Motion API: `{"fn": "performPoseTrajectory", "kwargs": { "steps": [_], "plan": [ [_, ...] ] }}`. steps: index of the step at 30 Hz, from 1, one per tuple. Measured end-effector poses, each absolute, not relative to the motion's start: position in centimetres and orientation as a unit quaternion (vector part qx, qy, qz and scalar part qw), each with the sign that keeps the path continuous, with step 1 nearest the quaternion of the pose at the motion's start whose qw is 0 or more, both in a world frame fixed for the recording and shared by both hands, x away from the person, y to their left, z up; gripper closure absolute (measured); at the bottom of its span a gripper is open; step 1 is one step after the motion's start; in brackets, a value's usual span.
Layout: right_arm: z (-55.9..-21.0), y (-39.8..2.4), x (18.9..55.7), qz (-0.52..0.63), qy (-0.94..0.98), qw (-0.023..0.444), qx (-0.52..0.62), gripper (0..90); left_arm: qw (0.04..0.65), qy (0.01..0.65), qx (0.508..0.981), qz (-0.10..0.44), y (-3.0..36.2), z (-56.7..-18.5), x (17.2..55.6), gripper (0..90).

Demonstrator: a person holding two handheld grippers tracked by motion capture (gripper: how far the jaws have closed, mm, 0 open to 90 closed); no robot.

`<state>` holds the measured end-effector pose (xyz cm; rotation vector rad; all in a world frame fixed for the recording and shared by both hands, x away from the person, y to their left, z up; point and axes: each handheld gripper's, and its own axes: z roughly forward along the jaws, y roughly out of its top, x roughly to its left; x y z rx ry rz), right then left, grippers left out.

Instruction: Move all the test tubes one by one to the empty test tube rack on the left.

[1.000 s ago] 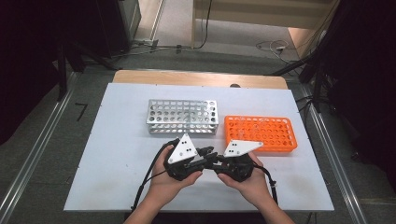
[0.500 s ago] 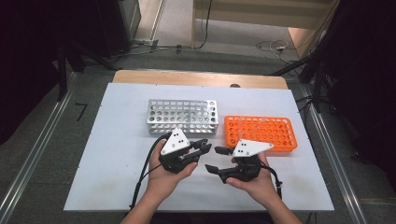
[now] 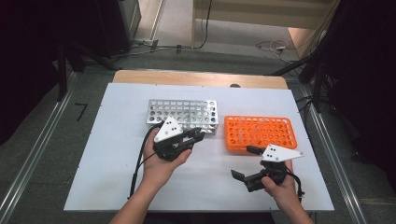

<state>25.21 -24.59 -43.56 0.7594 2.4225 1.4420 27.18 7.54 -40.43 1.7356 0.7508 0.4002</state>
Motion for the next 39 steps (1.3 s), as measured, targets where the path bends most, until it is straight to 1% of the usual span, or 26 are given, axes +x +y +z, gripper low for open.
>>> {"fn": "performPoseTrajectory", "kwargs": {
  "steps": [7,10,18,20,23,27,33,39],
  "plan": [
    [-43.6,-27.1,24.9,0.5,0.815,0.117,0.269,0.0,0.58,0.326,0.727,0.171,7.9,-40.0,28.9,76.3],
    [-43.8,-28.1,24.6,0.497,0.812,0.136,0.274,0.0,0.578,0.326,0.727,0.174,7.9,-39.9,29.7,76.3],
    [-44.1,-30.4,24.3,0.496,0.803,0.134,0.301,0.0,0.589,0.336,0.714,0.174,7.8,-39.9,32.1,76.3],
    [-44.3,-30.9,24.2,0.489,0.805,0.14,0.305,0.0,0.59,0.335,0.714,0.173,7.6,-39.9,32.8,76.3],
    [-44.6,-31.6,24.0,0.493,0.8,0.137,0.315,0.0,0.589,0.332,0.715,0.177,7.2,-39.8,33.5,76.3],
    [-44.8,-32.0,24.1,0.493,0.797,0.142,0.319,0.0,0.592,0.336,0.712,0.172,6.8,-39.5,34.7,76.3],
    [-44.9,-32.0,24.2,0.494,0.795,0.144,0.32,0.0,0.593,0.33,0.711,0.186,6.1,-39.1,36.3,76.4],
    [-45.0,-32.0,24.3,0.491,0.798,0.146,0.316,0.0,0.596,0.342,0.702,0.184,5.6,-39.2,38.1,76.3]
  ]
}}
